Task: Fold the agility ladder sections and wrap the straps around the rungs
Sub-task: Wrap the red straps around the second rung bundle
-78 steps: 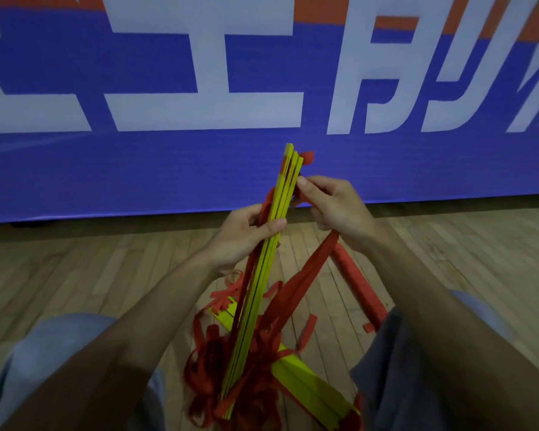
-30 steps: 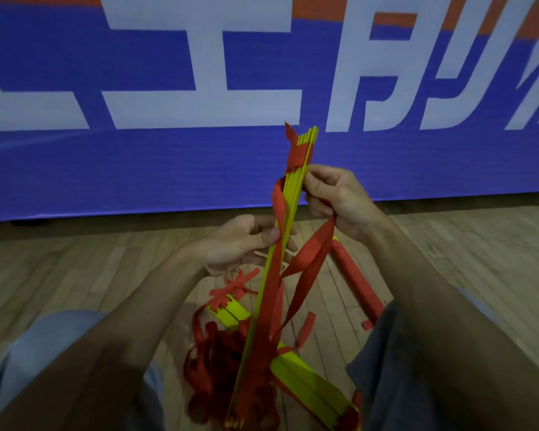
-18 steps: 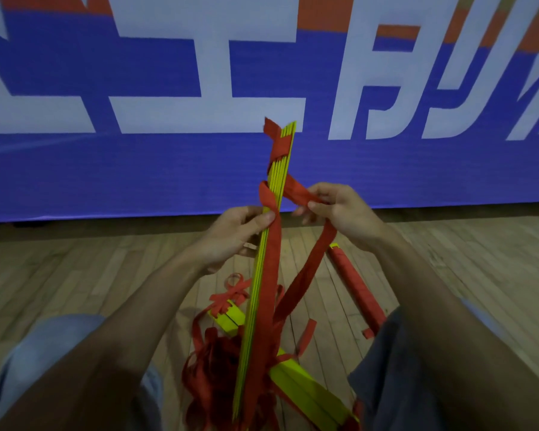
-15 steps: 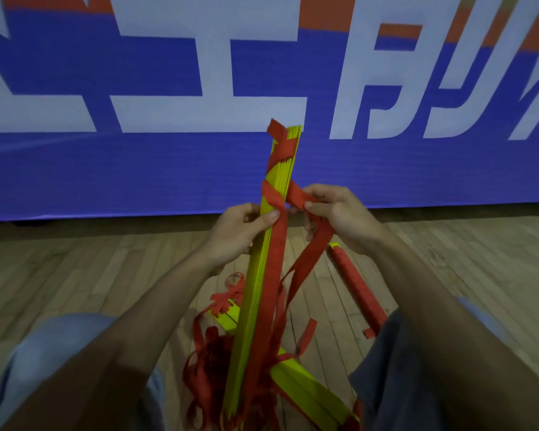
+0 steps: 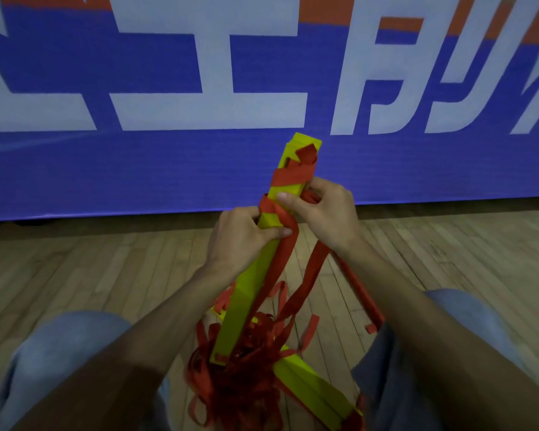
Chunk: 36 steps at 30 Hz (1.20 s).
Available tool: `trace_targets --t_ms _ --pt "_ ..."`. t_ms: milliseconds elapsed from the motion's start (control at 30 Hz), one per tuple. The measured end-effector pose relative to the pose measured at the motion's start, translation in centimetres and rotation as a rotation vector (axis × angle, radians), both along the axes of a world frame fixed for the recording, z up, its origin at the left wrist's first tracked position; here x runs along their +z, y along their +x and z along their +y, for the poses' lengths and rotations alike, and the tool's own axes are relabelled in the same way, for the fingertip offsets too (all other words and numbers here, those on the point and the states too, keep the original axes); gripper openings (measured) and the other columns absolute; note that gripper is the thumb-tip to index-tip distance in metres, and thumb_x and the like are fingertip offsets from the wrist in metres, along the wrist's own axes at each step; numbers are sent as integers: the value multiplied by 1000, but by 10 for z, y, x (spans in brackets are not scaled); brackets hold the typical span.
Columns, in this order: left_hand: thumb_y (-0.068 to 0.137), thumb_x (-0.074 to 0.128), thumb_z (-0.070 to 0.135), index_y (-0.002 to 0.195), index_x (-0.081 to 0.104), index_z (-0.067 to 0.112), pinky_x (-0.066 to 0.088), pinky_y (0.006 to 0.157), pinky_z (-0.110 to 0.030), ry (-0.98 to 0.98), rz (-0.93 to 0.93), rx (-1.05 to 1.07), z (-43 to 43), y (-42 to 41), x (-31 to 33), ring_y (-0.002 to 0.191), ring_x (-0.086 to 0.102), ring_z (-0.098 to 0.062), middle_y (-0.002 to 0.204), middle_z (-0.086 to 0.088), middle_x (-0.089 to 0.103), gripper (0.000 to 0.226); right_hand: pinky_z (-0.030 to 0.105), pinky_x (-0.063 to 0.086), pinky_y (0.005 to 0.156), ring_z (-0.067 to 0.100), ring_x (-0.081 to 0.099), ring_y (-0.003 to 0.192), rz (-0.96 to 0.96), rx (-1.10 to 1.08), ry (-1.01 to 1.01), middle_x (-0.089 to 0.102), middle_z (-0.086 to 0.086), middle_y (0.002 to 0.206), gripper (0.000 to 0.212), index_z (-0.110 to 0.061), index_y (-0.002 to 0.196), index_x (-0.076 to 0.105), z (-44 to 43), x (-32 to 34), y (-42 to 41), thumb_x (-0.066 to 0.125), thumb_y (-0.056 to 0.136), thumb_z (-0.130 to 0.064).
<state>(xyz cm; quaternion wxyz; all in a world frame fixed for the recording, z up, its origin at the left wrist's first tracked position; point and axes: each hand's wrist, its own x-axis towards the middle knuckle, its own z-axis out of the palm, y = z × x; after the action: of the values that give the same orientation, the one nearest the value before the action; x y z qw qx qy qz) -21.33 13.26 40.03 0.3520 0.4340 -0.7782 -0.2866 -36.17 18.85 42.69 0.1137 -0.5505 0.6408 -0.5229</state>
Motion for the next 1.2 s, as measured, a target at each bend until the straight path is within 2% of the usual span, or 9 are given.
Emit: trace_targets --t_ms 100,200,300,433,600,733,867,1033,1200 --pt "71 81 43 77 73 29 49 57 -33 44 72 -113 1 -1 1 60 63 -13 67 4 71 17 24 42 59 0 58 59 -139 38 -27 65 -17 60 13 -25 80 72 -2 3 -1 76 80 -37" --pt "85 71 30 94 72 27 53 68 -30 171 152 -331 1 0 5 79 70 -10 85 7 75 9 25 46 54 9 62 55 -358 103 -63 66 -8 60 15 -15 76 71 -3 6 -8 76 80 -29" --pt "88 63 25 106 71 20 57 77 -30 392 261 -511 3 6 13 92 71 -16 101 -3 75 20 15 30 38 2 37 35 -433 118 -90 46 -12 42 28 -11 62 59 5 17 -13 68 88 -12" --pt "87 62 30 120 66 14 52 90 -35 597 338 -642 3 7 13 106 66 -25 117 -11 70 37 13 27 33 1 35 31 -610 221 -110 43 -10 40 21 0 74 56 18 29 -16 59 93 -9" --pt "75 71 54 112 69 9 57 81 -32 918 363 -858 11 1 2 98 70 -23 109 -10 72 58 13 29 33 0 37 29 -689 319 -121 48 -11 40 21 -2 79 59 20 30 -18 52 96 -12" --pt "69 78 51 109 61 -1 59 66 -30 917 389 -914 11 -1 1 87 73 -25 99 -15 73 68 19 23 37 4 35 35 -601 341 -93 48 -7 46 17 -8 82 64 15 26 -27 60 90 -22" --pt "68 77 41 105 59 -4 56 54 -26 889 393 -825 9 2 1 74 72 -23 91 -19 71 60 19 27 40 5 34 41 -575 253 -88 48 -11 46 9 -5 92 64 7 20 -39 64 89 -13" --pt "53 88 55 92 74 12 50 87 -54 725 296 -679 -1 5 -3 82 72 -27 91 -16 73 60 22 30 41 10 37 46 -573 129 -121 51 2 56 4 -7 87 71 3 16 -47 71 84 -10" --pt "69 74 33 101 69 8 54 78 -42 655 268 -548 3 3 2 79 72 -21 88 -6 73 41 34 48 50 17 53 47 -202 -27 -107 62 0 55 18 -24 73 72 -3 8 -56 69 89 -16"
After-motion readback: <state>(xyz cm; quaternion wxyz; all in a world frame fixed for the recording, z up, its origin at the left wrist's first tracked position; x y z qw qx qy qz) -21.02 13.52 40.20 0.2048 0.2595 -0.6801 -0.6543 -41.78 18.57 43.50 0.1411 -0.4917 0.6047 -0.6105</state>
